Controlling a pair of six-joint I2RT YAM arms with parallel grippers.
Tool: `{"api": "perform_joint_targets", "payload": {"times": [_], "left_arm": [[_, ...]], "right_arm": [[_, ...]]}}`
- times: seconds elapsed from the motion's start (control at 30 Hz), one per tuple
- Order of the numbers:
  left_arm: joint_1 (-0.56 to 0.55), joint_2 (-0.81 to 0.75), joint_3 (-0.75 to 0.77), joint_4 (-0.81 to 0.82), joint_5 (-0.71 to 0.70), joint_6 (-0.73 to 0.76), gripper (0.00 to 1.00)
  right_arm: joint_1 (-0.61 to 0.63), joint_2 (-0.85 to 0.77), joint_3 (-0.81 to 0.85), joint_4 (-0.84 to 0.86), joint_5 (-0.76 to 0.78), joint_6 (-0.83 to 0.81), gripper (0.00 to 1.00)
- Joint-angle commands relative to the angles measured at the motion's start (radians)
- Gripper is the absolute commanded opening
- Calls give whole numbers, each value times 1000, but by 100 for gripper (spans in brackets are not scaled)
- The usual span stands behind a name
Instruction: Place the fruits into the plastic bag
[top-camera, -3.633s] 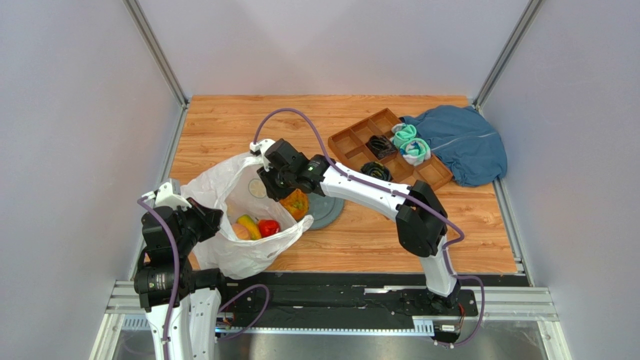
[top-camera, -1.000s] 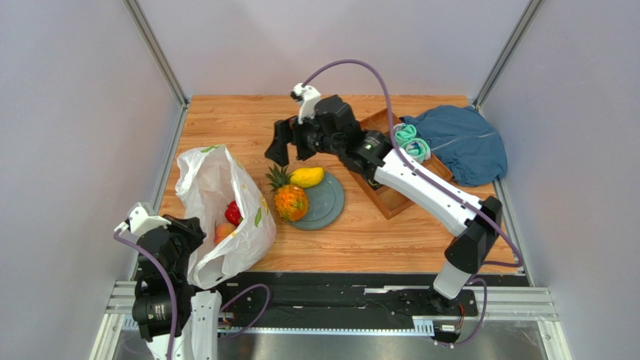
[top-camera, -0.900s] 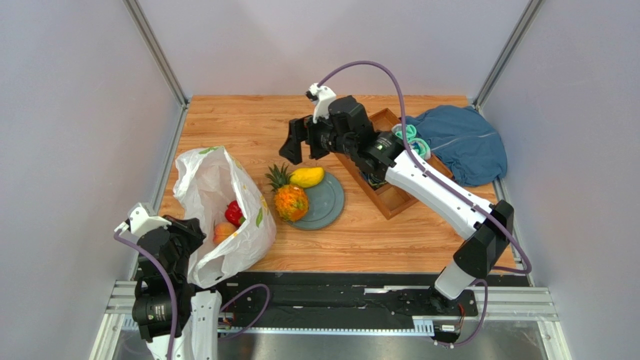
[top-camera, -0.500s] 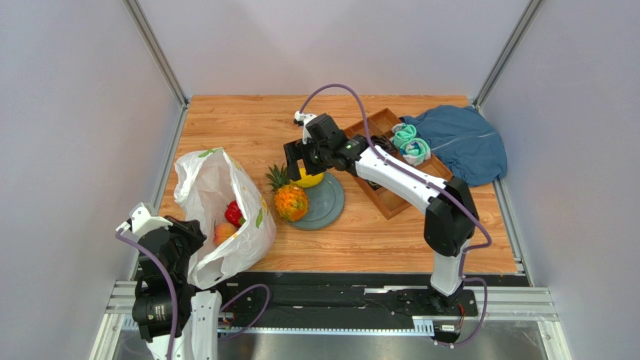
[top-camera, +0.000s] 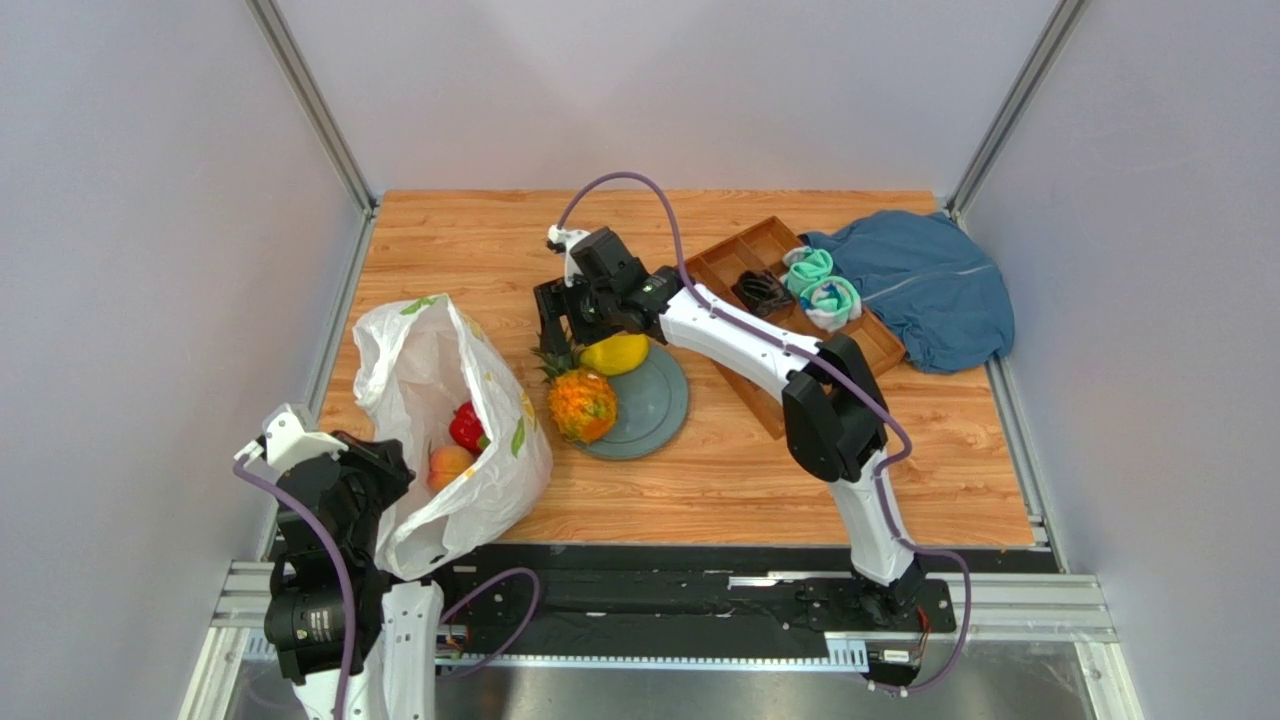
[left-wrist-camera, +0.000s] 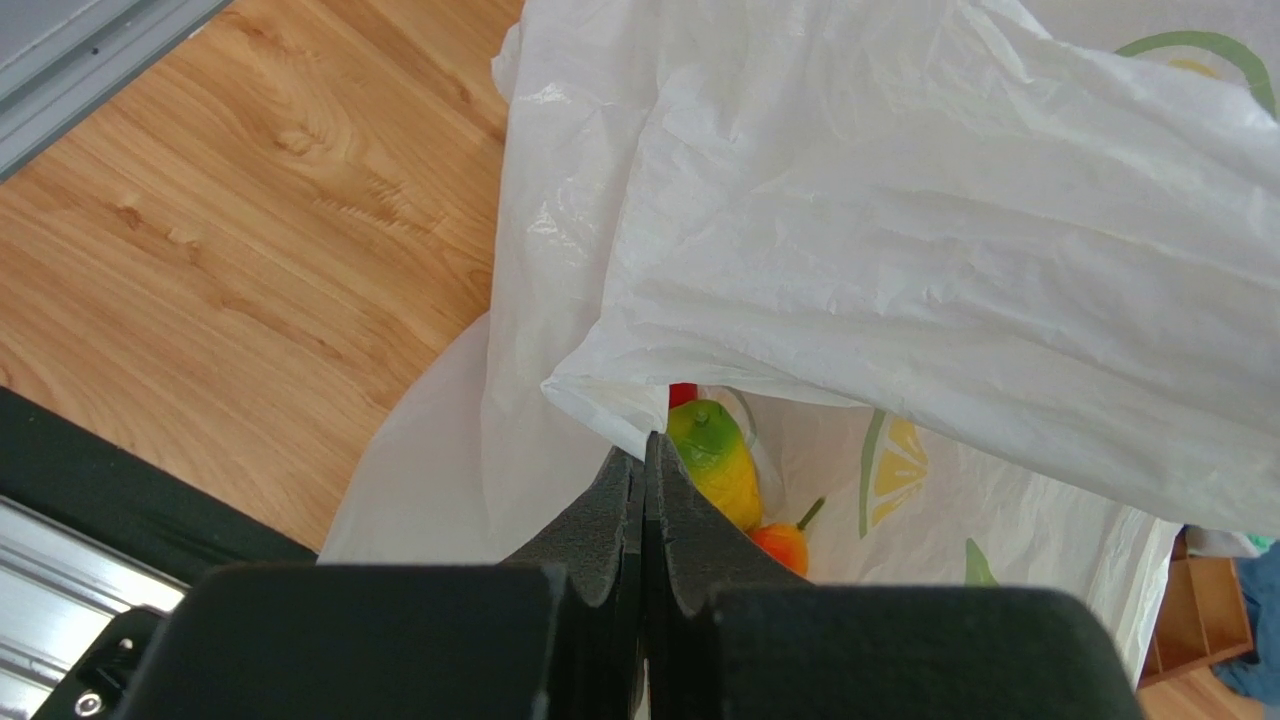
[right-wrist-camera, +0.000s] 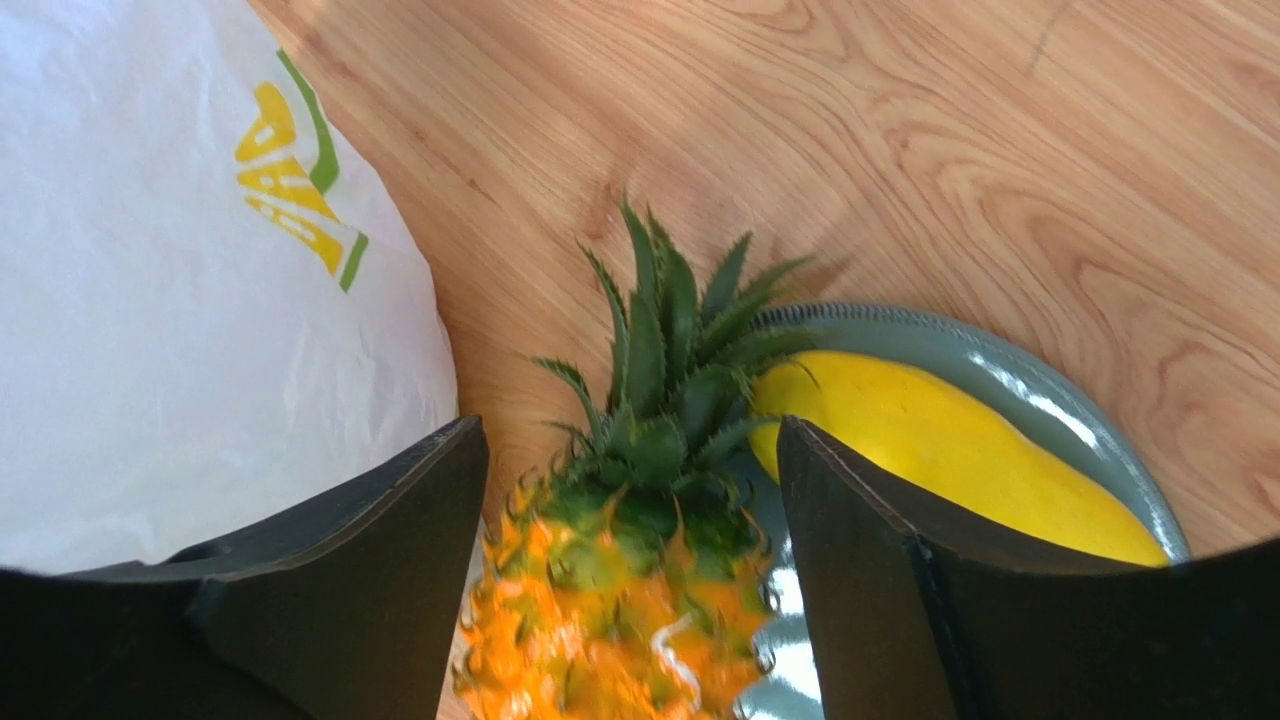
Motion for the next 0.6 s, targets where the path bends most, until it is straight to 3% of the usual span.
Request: {"api": "perform_joint_targets", "payload": {"times": [0.0,0.57], "left_arm": [[-2,3,0,24,23,28,0],[-2,3,-1,30,41,36,0]], "right_arm": [[12,59,81,51,2,4,72],[32,186,168,-6,99,44,66]]}}
